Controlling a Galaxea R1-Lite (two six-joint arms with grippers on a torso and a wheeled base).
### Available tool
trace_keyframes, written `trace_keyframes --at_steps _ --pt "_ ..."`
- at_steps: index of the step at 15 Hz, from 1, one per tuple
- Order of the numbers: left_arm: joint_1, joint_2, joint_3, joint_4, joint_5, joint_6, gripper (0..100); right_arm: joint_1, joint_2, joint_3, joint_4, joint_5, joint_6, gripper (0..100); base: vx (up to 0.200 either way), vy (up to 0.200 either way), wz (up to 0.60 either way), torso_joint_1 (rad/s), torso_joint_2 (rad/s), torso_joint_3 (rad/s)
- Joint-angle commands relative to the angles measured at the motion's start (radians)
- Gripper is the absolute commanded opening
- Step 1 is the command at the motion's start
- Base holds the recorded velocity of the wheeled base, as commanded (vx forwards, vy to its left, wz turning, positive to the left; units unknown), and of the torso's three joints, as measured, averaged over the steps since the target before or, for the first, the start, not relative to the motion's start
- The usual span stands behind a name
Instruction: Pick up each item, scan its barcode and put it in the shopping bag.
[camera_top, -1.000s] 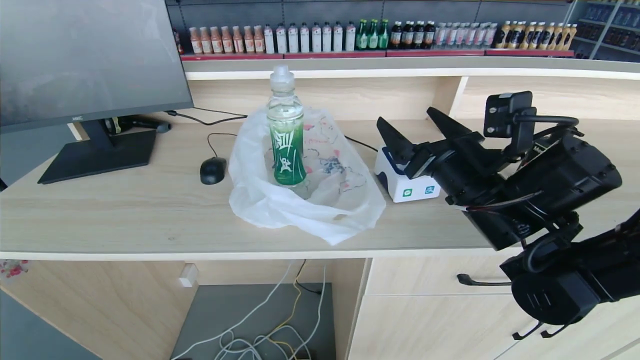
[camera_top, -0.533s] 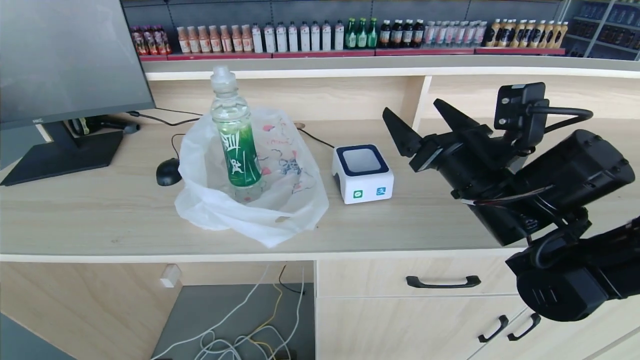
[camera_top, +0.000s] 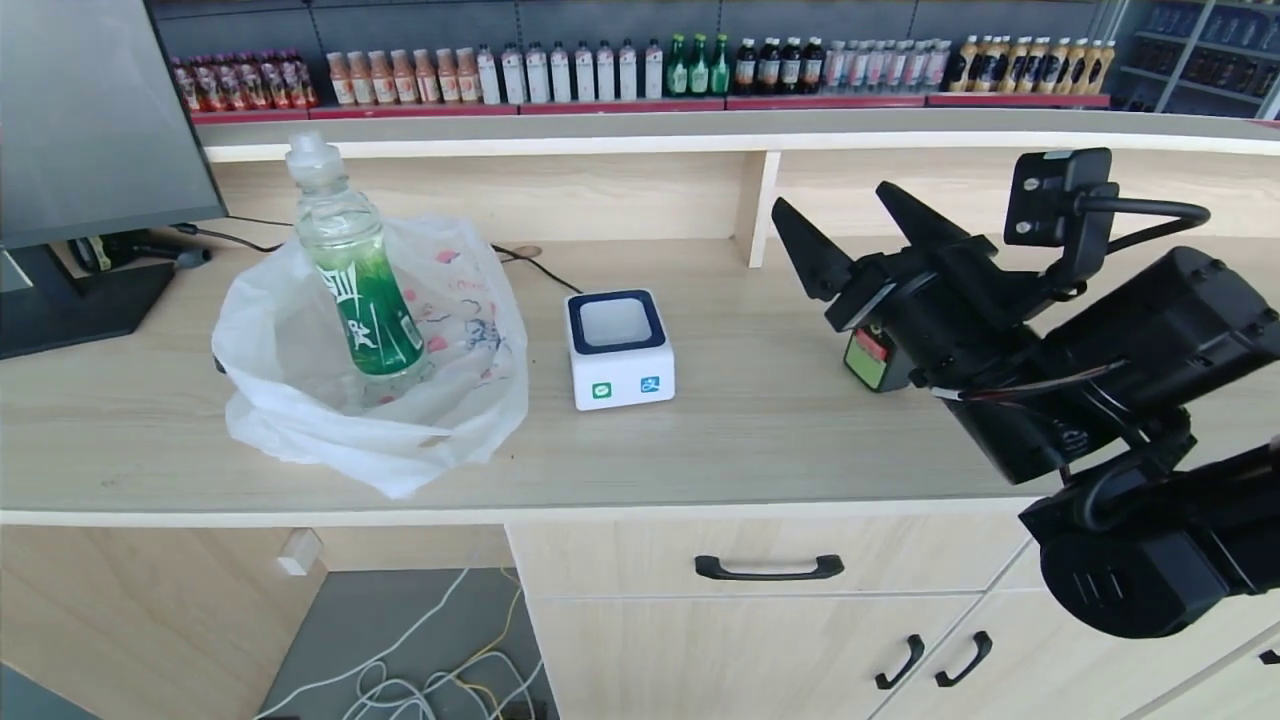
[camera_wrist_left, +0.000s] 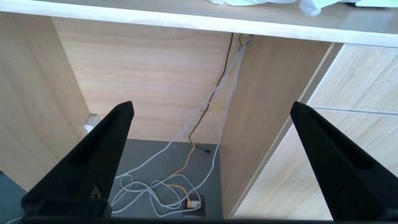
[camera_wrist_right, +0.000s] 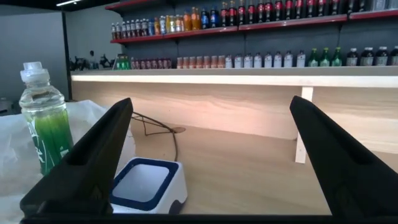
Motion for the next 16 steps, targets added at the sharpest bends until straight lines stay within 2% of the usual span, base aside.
trace_keyframes --at_steps 1,9,16 --pt "0.000 0.000 0.000 -0.001 0.001 0.000 100 0.003 -0.002 -0.001 -0.001 0.000 0.000 100 0.000 -0.200 0.00 -0.002 0.00 0.002" --pt "0.000 0.000 0.000 -0.001 0.000 0.003 100 0.017 -0.008 0.022 -0.001 0.000 0.000 100 0.000 -0.200 0.00 0.003 0.00 0.002" --pt "0.000 0.000 0.000 -0.001 0.000 0.007 100 0.082 0.017 0.047 -0.001 0.003 -0.005 100 0.000 0.000 0.00 0.000 0.00 0.000"
